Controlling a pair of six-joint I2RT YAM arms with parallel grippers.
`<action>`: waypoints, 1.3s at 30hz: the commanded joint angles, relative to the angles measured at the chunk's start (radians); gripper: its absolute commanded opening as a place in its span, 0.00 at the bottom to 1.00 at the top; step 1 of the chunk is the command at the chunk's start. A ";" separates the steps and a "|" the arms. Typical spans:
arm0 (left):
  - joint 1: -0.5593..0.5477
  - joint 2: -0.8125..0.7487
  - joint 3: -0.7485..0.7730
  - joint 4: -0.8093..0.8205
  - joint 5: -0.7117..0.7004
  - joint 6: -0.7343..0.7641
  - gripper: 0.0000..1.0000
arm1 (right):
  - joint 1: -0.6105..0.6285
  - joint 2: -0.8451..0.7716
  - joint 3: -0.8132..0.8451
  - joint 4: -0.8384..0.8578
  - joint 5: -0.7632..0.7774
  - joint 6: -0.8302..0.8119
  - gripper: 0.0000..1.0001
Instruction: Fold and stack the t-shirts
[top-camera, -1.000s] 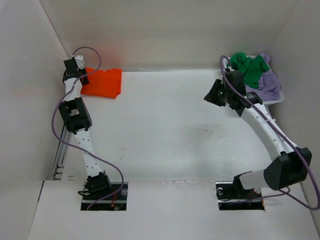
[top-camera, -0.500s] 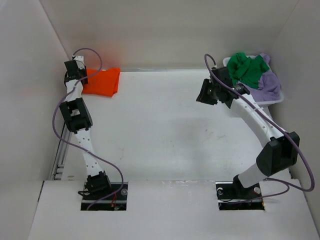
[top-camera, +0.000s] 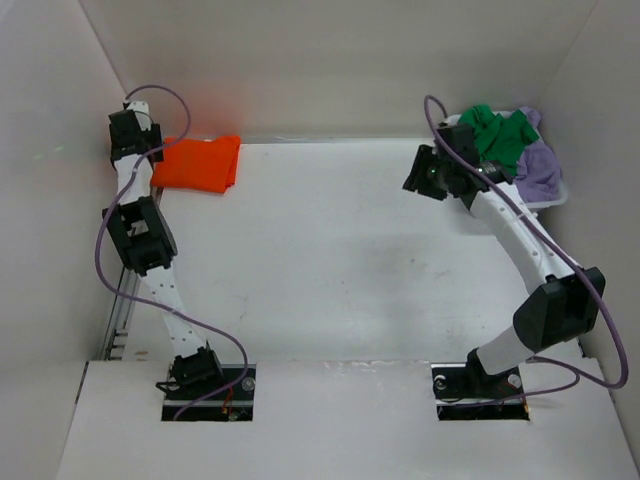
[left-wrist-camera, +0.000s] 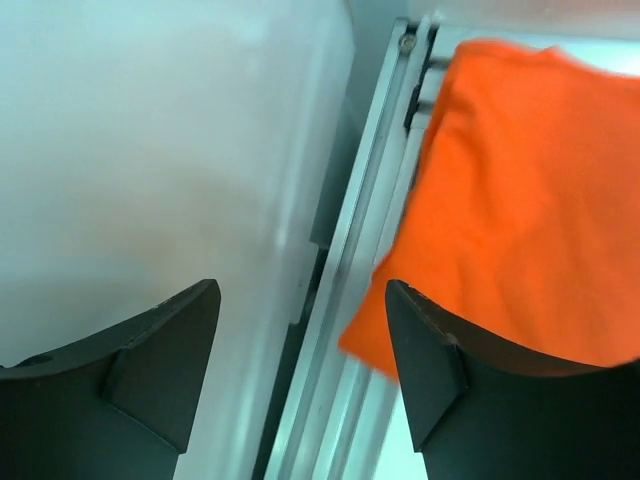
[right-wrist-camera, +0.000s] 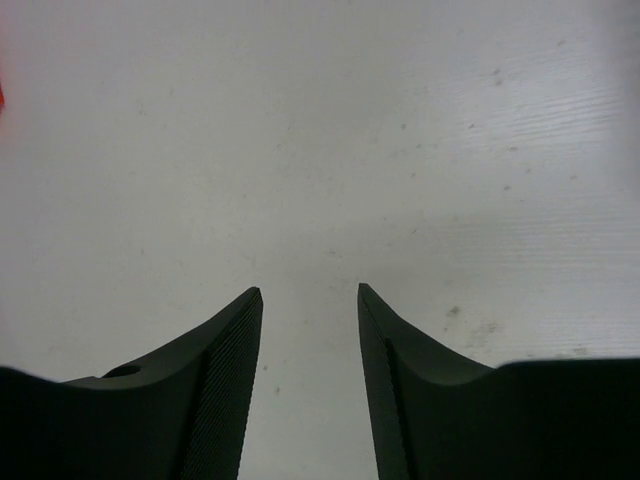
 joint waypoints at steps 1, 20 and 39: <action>-0.038 -0.276 -0.095 0.046 0.020 0.021 0.67 | -0.116 -0.044 0.111 0.013 0.085 -0.040 0.49; -0.342 -0.413 -0.457 -0.253 0.284 0.031 0.69 | -0.459 0.821 0.932 0.148 0.288 -0.065 0.70; -0.378 -0.393 -0.460 -0.269 0.172 0.122 0.71 | -0.477 1.118 1.129 0.144 0.323 -0.068 0.67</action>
